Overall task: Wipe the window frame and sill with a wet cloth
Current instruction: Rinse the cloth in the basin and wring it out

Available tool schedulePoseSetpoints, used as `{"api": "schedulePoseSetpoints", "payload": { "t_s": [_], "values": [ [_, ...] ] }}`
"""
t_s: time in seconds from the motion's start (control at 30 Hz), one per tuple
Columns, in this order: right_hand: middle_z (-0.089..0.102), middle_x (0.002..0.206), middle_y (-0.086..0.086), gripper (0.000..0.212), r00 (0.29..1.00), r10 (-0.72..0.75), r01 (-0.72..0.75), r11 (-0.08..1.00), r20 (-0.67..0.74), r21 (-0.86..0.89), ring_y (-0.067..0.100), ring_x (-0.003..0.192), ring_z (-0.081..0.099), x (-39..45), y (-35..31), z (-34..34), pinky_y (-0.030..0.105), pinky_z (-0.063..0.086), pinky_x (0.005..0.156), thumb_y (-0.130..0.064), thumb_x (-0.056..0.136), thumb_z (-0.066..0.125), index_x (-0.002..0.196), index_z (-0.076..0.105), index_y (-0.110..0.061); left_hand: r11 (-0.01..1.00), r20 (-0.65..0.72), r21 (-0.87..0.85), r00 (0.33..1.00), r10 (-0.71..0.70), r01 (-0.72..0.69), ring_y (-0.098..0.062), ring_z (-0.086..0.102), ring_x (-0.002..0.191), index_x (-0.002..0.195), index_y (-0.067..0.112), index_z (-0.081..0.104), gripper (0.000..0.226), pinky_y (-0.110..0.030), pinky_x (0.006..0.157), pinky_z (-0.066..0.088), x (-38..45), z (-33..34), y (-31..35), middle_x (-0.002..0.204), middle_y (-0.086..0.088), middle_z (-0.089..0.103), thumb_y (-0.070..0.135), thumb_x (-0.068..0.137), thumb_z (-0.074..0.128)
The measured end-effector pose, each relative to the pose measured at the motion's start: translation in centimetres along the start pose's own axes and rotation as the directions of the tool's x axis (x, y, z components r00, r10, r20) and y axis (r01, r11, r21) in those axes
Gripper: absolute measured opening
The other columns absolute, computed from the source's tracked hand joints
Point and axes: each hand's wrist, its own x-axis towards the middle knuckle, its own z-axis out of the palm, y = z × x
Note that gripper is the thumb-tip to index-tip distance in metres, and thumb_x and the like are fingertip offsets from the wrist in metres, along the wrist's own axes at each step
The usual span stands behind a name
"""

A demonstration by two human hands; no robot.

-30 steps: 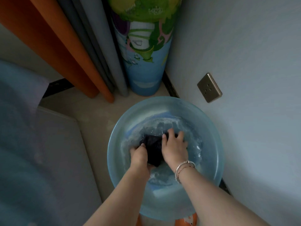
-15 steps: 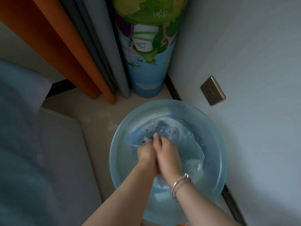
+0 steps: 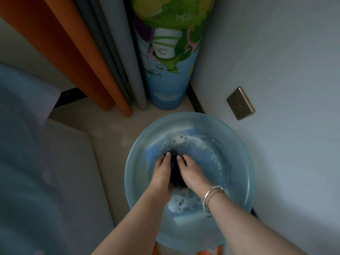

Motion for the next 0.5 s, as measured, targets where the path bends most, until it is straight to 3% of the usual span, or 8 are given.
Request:
{"api": "schedulePoseSetpoints", "payload": {
  "t_s": [0.07, 0.13, 0.17, 0.23, 0.27, 0.33, 0.43, 0.5],
  "values": [
    [0.067, 0.095, 0.0, 0.028, 0.998, -0.06, 0.063, 0.979, -0.019, 0.193, 0.018, 0.092, 0.063, -1.7, -1.1, 0.4, 0.032, 0.05, 0.085, -0.043, 0.095, 0.045, 0.091, 0.062, -0.022, 0.999, 0.0, -0.05, 1.0, 0.002, -0.002, -0.031, 0.064, 0.097, 0.12, 0.02, 0.053, 0.036, -0.04, 0.071, 0.055, 0.4, 0.3, -0.3, 0.113, -0.012, 0.063, 0.043, 0.091, 0.052],
    [0.067, 0.073, -0.001, 0.035, 0.976, -0.181, 0.203, 0.957, -0.118, 0.207, 0.014, 0.076, 0.064, -3.8, -2.2, 0.5, 0.033, 0.052, 0.074, -0.045, 0.091, 0.049, 0.073, 0.058, -0.016, 0.993, 0.032, -0.114, 0.999, 0.004, 0.0, -0.029, 0.062, 0.101, 0.116, 0.009, 0.055, 0.041, -0.032, 0.075, 0.05, 0.4, 0.3, -0.2, 0.112, -0.017, 0.061, 0.041, 0.092, 0.048],
    [0.066, 0.069, 0.0, 0.038, 0.964, -0.227, 0.249, 0.954, -0.136, 0.169, 0.013, 0.071, 0.063, -4.7, -2.7, 0.4, 0.034, 0.051, 0.07, -0.047, 0.09, 0.049, 0.07, 0.057, -0.016, 0.995, 0.044, -0.103, 0.999, 0.014, -0.01, -0.028, 0.06, 0.096, 0.105, 0.008, 0.056, 0.035, -0.031, 0.075, 0.048, 0.0, 0.4, 0.0, 0.101, -0.017, 0.058, 0.038, 0.096, 0.041],
    [0.066, 0.071, -0.002, 0.038, 0.945, -0.294, 0.298, 0.954, -0.14, 0.008, 0.013, 0.071, 0.062, -5.7, -3.3, 0.5, 0.033, 0.049, 0.068, -0.051, 0.09, 0.045, 0.07, 0.055, -0.02, 0.997, 0.002, -0.082, 1.0, 0.003, -0.003, -0.019, 0.052, 0.072, 0.081, 0.015, 0.049, 0.033, -0.024, 0.06, 0.046, 0.1, 0.2, -0.1, 0.078, -0.008, 0.049, 0.028, 0.103, 0.027],
    [0.067, 0.074, -0.001, 0.038, 0.942, -0.306, 0.298, 0.951, -0.137, -0.079, 0.016, 0.074, 0.062, -5.7, -3.5, 0.5, 0.032, 0.049, 0.068, -0.051, 0.091, 0.043, 0.072, 0.055, -0.022, 0.998, -0.04, -0.037, 0.998, 0.055, -0.057, -0.016, 0.048, 0.065, 0.077, 0.016, 0.046, 0.034, -0.021, 0.051, 0.045, -0.1, 0.4, 0.1, 0.071, -0.005, 0.048, 0.026, 0.103, 0.026],
    [0.068, 0.081, 0.002, 0.041, 0.943, -0.284, 0.258, 0.953, -0.175, -0.158, 0.023, 0.08, 0.064, -4.8, -3.7, 0.5, 0.036, 0.051, 0.072, -0.05, 0.095, 0.036, 0.081, 0.058, -0.019, 1.0, -0.012, -0.019, 1.0, 0.008, -0.008, -0.021, 0.052, 0.062, 0.083, 0.008, 0.054, 0.036, -0.02, 0.044, 0.046, -0.6, 0.7, 0.9, 0.064, -0.009, 0.056, 0.031, 0.102, 0.034],
    [0.067, 0.093, 0.01, 0.046, 0.947, -0.199, 0.158, 0.972, -0.25, -0.175, 0.03, 0.088, 0.064, -1.4, -3.1, 0.3, 0.039, 0.051, 0.077, -0.048, 0.098, 0.029, 0.095, 0.059, -0.013, 0.986, 0.07, 0.051, 0.984, -0.163, 0.16, -0.024, 0.061, 0.071, 0.093, 0.009, 0.064, 0.039, -0.031, 0.059, 0.051, -1.2, 1.6, 2.0, 0.076, -0.009, 0.065, 0.044, 0.094, 0.048],
    [0.062, 0.107, 0.015, 0.045, 0.943, -0.171, 0.093, 0.959, -0.286, -0.267, 0.033, 0.099, 0.06, 0.6, -2.6, -0.1, 0.036, 0.047, 0.078, -0.044, 0.1, 0.03, 0.109, 0.053, -0.007, 0.978, 0.025, 0.1, 0.982, -0.185, 0.182, -0.023, 0.062, 0.081, 0.099, 0.01, 0.062, 0.03, -0.036, 0.077, 0.055, -1.1, 1.2, 2.1, 0.087, -0.009, 0.066, 0.037, 0.096, 0.049]
  ]
}}
